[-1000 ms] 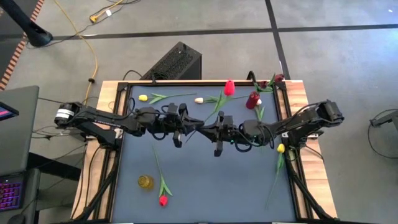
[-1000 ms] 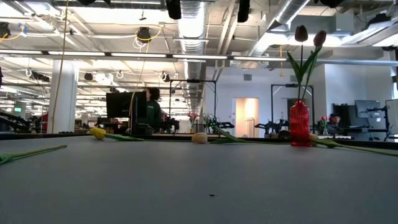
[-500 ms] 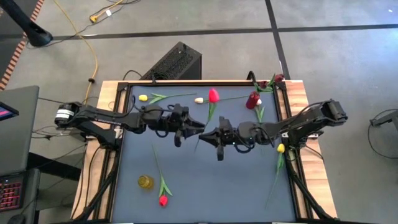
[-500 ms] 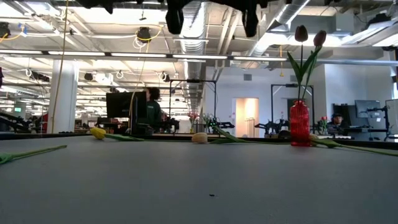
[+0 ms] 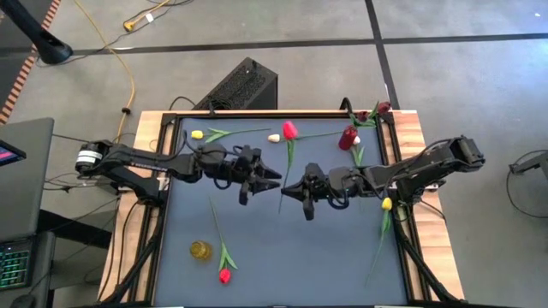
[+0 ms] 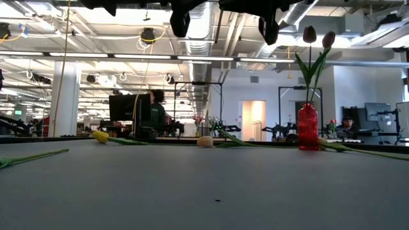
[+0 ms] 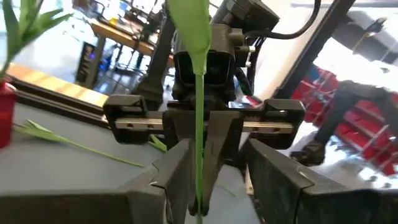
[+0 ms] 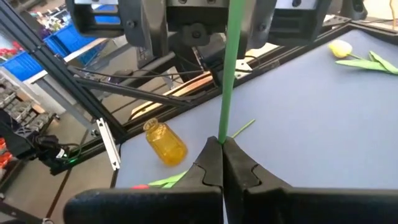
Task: Sort flowers into vase by color
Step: Put the right red flower into the red vase
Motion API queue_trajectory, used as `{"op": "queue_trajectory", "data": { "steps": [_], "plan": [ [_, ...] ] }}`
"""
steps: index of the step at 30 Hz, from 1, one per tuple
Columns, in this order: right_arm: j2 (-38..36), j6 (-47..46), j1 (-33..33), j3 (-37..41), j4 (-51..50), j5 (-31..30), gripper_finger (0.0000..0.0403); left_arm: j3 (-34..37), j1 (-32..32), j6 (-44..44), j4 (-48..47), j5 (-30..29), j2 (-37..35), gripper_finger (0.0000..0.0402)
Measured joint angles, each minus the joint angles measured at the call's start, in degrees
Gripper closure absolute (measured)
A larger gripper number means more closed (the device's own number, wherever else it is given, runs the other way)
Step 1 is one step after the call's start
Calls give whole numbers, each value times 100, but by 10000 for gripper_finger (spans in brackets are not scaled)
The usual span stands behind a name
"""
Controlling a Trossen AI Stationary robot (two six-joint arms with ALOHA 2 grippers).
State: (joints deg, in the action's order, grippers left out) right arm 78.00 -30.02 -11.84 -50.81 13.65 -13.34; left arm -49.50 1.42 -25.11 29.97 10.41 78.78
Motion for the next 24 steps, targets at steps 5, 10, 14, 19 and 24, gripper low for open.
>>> {"op": "queue_trajectory", "data": {
  "steps": [5,10,14,19,24],
  "plan": [
    [0,0,27,0,0,13,385,0,-35,43,-19,-193,2,260],
    [0,3,81,0,-15,17,385,-136,-90,40,-125,-355,326,260],
    [0,-2,107,-2,-149,29,385,-360,-90,46,-53,-209,426,260],
    [0,-2,111,-2,-254,39,384,-405,-76,176,-132,-302,426,261],
    [0,-14,91,-2,-240,39,384,-417,-71,151,-377,-384,424,261]
  ]
}}
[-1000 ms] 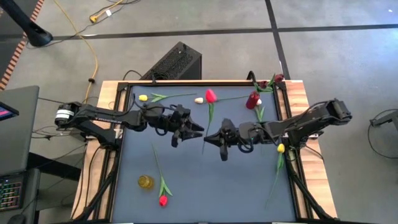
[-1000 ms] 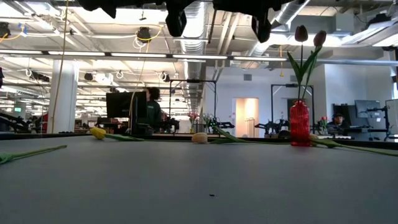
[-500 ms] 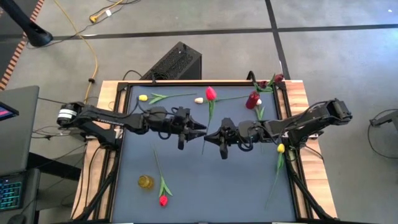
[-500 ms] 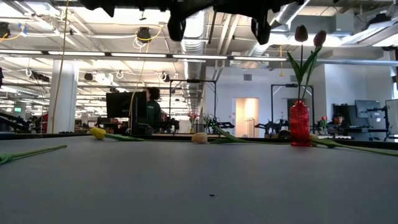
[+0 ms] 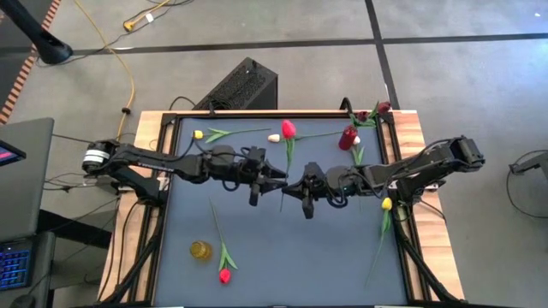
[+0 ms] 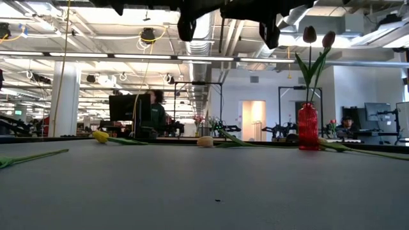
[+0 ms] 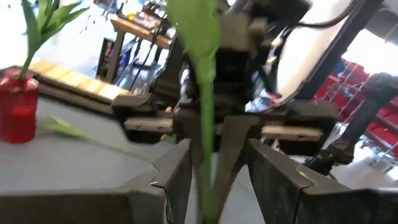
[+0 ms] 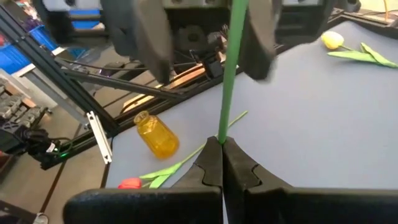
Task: Sort flowers into vase by color
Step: Put the right red flower into the red vase
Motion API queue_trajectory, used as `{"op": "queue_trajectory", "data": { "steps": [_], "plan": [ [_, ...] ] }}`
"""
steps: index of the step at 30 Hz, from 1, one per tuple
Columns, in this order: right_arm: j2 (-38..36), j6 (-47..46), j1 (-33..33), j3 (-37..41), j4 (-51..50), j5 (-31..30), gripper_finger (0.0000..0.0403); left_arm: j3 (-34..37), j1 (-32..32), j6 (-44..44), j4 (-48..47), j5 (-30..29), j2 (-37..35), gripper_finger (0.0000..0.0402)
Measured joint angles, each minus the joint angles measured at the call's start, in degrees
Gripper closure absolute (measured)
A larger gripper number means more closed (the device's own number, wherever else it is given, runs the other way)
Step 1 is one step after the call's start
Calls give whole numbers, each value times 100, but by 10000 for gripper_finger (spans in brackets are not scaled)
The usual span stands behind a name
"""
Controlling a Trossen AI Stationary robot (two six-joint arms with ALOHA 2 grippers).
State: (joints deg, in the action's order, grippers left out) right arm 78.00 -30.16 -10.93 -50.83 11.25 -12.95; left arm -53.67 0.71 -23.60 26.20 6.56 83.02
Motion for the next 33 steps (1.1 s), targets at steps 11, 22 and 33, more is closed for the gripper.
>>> {"op": "queue_trajectory", "data": {
  "steps": [11,22,33],
  "plan": [
    [0,-32,-29,0,-10,5,384,0,0,-12,10,-48,0,355],
    [2,-46,-23,0,25,113,349,0,18,-19,8,-57,0,400],
    [-411,-38,-21,0,-391,256,250,0,226,-19,52,-37,0,401]
  ]
}}
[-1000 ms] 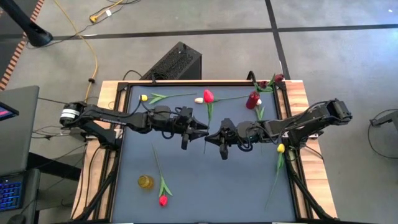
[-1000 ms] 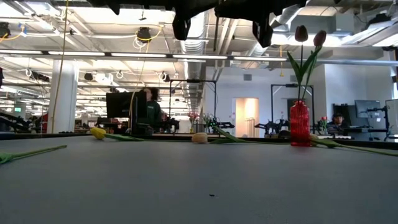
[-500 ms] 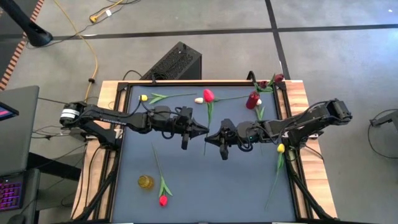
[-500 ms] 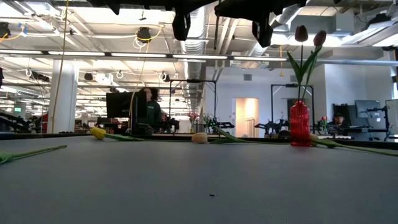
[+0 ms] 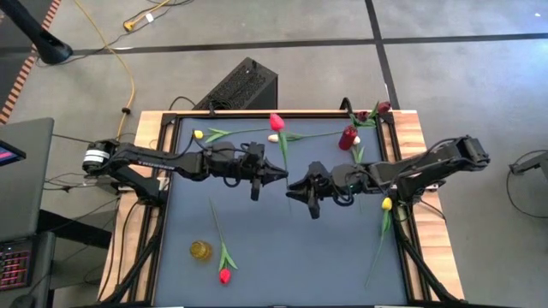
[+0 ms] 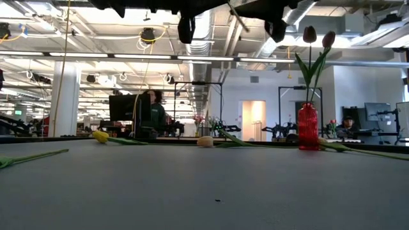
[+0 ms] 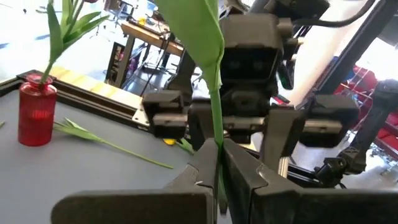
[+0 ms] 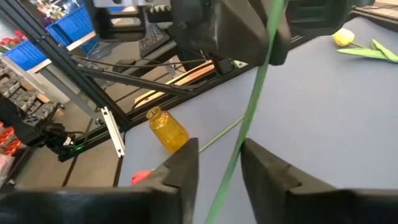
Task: Sort flowers into vase by color
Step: Put the right red flower into the red vase
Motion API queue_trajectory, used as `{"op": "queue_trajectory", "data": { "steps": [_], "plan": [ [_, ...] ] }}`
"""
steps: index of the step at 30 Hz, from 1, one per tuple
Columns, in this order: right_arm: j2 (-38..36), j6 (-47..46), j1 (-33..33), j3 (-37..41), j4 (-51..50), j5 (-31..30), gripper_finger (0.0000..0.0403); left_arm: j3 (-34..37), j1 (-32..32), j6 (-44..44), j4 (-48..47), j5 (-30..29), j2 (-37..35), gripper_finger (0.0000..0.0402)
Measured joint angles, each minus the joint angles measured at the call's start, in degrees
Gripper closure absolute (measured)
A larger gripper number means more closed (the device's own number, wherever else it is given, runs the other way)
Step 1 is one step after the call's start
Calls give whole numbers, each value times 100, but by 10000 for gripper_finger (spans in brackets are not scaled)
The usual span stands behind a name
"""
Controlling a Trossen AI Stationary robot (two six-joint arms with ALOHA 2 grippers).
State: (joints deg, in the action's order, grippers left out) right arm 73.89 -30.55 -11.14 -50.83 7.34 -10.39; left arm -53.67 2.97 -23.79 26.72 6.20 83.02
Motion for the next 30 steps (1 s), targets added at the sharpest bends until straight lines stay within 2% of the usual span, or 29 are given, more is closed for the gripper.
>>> {"op": "queue_trajectory", "data": {
  "steps": [5,9,16,21,24,30],
  "plan": [
    [-499,-60,-2,0,-790,5,192,4,147,75,21,-4,0,401],
    [-885,-509,-15,0,-1684,9,167,4,336,85,194,-2,0,401],
    [-1329,-1309,-383,0,-2833,-56,165,7,750,211,737,-227,0,401],
    [-1396,-1963,-1037,-1,-3486,-720,170,-17,1036,221,1790,-480,341,401],
    [-1395,-2473,-1467,0,-3836,-1147,173,-353,1222,191,1922,-495,785,401],
    [-1395,-3441,-2189,0,-4189,-1849,175,-1594,1640,459,1909,-132,1732,401]
  ]
}}
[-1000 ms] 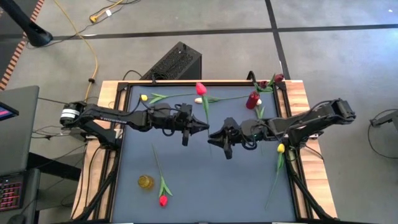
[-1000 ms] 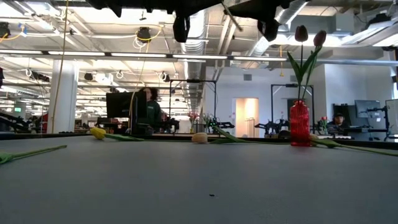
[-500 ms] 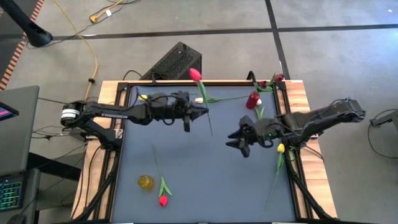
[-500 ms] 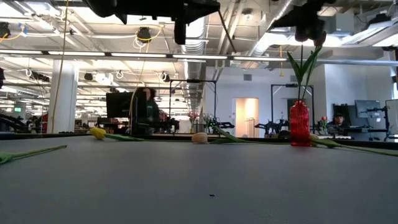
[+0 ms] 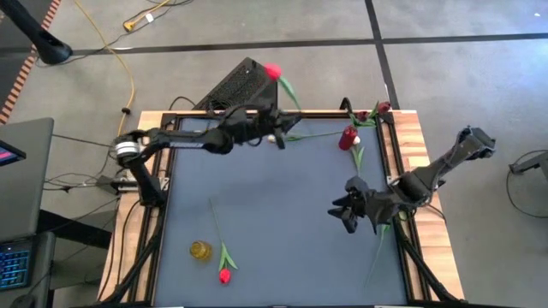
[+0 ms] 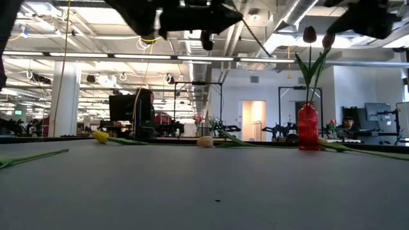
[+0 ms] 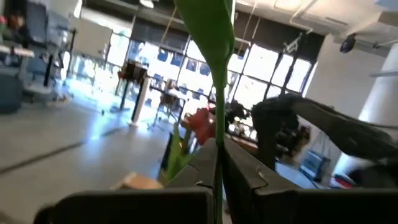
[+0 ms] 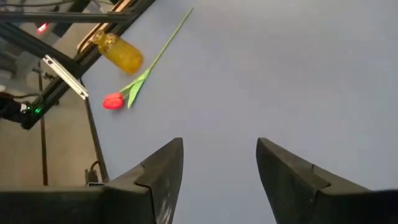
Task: Sort flowers into vase by color
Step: Put the right red flower into the red vase
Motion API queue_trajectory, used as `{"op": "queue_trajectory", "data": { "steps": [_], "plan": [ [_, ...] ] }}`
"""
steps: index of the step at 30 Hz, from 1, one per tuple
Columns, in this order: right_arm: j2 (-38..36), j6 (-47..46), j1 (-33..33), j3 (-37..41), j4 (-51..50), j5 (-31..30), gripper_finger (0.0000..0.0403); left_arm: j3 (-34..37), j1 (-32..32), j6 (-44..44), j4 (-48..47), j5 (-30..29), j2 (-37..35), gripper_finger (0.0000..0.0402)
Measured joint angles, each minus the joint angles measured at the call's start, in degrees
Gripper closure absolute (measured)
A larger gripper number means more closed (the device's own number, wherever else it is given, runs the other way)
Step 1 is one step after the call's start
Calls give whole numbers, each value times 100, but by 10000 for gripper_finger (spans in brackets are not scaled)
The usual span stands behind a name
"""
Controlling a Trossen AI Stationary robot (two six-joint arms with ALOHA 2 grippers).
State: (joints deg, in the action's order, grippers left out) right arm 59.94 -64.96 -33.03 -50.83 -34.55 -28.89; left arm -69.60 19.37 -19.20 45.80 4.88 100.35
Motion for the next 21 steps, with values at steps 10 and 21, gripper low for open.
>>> {"op": "queue_trajectory", "data": {
  "steps": [10,21],
  "plan": [
    [3,-1133,-784,0,-353,-809,175,-2419,492,78,-454,287,1821,401],
    [4,-1429,-895,0,-583,-1018,175,-5035,586,-49,-1304,616,3831,401]
  ]
}}
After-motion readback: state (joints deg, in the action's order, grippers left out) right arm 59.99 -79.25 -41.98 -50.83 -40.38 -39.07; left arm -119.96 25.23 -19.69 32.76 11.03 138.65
